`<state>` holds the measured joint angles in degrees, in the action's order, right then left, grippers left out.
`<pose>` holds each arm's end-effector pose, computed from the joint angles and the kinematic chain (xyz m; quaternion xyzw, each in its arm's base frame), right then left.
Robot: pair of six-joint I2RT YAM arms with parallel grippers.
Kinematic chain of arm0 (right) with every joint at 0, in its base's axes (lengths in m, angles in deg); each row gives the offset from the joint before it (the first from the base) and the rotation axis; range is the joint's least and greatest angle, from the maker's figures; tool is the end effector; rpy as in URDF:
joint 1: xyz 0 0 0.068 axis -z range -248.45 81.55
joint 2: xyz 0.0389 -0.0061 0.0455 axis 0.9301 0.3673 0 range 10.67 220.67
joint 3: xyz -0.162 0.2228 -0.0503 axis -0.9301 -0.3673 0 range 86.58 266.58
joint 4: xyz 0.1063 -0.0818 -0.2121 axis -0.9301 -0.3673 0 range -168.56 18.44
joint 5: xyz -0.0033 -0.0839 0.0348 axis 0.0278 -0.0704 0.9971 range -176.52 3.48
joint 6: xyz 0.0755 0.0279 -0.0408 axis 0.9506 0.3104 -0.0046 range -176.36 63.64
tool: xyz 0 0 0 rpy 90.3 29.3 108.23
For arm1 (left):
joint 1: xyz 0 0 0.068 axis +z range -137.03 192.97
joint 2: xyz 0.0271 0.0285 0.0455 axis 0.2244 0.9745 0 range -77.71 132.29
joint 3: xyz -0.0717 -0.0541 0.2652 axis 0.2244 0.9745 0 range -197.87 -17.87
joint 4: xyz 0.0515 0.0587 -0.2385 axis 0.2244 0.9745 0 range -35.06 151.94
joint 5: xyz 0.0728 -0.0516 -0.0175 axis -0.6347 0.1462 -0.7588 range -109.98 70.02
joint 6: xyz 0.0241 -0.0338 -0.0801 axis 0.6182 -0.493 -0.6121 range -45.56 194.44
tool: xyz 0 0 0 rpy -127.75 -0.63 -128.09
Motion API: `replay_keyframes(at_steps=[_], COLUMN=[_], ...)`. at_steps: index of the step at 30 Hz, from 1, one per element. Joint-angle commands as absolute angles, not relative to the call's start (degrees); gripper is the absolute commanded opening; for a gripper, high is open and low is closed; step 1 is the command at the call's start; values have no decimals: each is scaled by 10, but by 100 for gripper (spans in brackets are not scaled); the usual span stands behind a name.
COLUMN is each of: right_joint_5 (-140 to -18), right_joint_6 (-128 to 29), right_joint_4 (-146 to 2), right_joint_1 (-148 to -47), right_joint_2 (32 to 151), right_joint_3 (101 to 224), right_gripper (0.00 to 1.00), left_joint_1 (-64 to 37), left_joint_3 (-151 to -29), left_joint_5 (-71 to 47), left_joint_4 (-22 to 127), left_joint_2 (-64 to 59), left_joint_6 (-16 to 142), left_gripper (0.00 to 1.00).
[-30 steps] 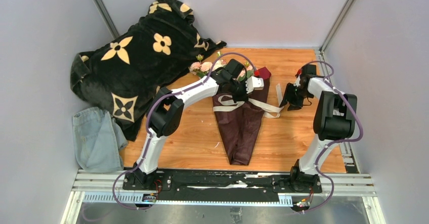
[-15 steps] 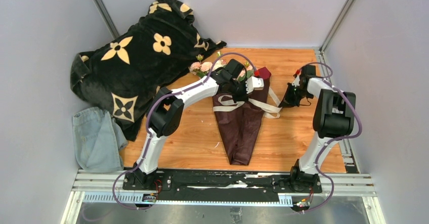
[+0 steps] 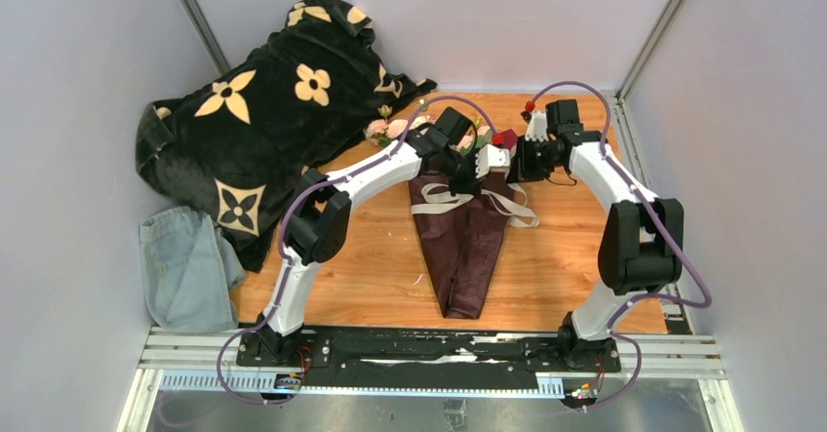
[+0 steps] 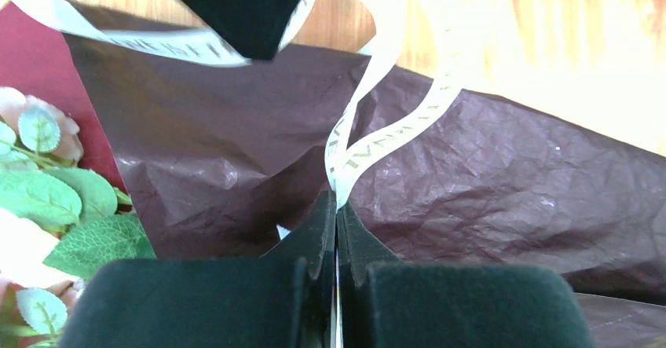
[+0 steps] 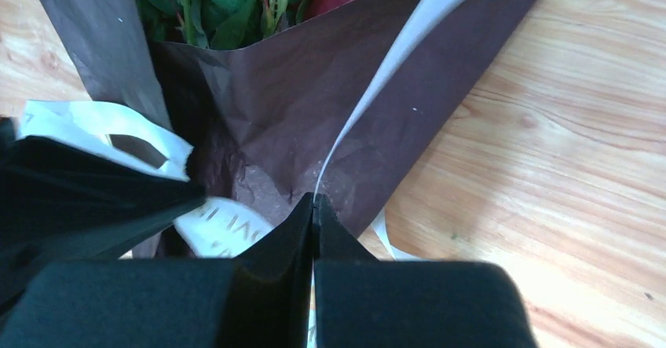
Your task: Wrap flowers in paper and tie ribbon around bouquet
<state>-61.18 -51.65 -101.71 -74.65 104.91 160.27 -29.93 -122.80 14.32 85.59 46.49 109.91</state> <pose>0.3670 0.0746 0.2447 -0.0857 0.9178 0.2369 0.3070 0.3379 -0.3761 0.2098 0.6455 0.6320 -0.2976 0.3088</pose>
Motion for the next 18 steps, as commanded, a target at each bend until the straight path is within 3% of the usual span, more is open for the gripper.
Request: replay_keyframes(at_steps=[1,6,14,18], right_joint_5=[-528,-446,-322,-342], right_joint_6=[-560,-606,-680,-701], right_joint_4=[-1037,-1089,-1204,-1248], right_joint_1=[-742,-749,-767,-792], right_joint_2=[1098,1158,1203,1229], right_joint_3=[1632,1677,1613,1648], right_gripper=[0,0,0,12], left_joint_1=[-303,-303,-303,-303], left_joint_3=[-1261,-1273,-1289,-1291], left_joint_5=[194,195,203,199], left_joint_4=[912,928,930,931], left_joint_2=[427,427,435,440], left_joint_6=[1137,1153,1145,1144], left_gripper=[0,0,0,0])
